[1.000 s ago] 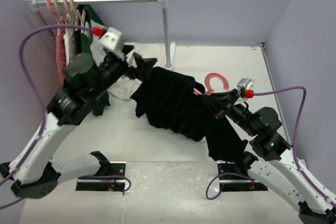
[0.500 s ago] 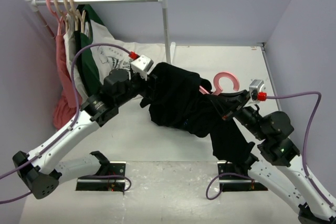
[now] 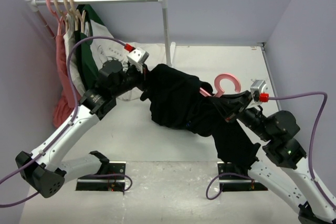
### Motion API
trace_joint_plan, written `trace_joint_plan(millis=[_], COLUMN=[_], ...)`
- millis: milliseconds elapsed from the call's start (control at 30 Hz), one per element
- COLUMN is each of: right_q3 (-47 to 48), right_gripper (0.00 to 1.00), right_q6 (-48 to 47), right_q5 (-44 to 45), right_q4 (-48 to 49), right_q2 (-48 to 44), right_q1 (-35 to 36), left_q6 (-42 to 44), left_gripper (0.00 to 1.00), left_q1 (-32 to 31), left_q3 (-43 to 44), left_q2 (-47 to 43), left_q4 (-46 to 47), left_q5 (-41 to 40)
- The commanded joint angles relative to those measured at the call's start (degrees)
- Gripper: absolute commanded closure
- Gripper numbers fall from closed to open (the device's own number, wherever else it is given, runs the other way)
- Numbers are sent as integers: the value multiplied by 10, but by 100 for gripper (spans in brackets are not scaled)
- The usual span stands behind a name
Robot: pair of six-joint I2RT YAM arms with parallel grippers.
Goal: Place the t-shirt on the hanger
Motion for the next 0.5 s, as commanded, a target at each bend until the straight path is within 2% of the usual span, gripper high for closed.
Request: trace_joint_plan(millis=[0, 100, 233, 433, 467], right_q3=[36, 37, 49, 38, 35], right_gripper=[100, 100, 100, 100, 100], right_q6=[-24, -34, -41, -34, -36], right_q5=[21, 1, -35, -65, -66], right_q4=[-16, -29, -39, 15, 26], right_q2=[23, 30, 40, 41, 40], right_q1=[-2, -2, -2, -2, -2], left_q6=[14, 20, 24, 24, 24], left_gripper=[100, 100, 100, 99, 83], left_q1=[3, 3, 3, 3, 3], left_q3=[55, 76, 104, 148, 157], left_q2=[-46, -61, -64, -54, -47], left_q4=[-33, -63, -86, -108, -118], left_q5=[-50, -69, -50, -7, -18])
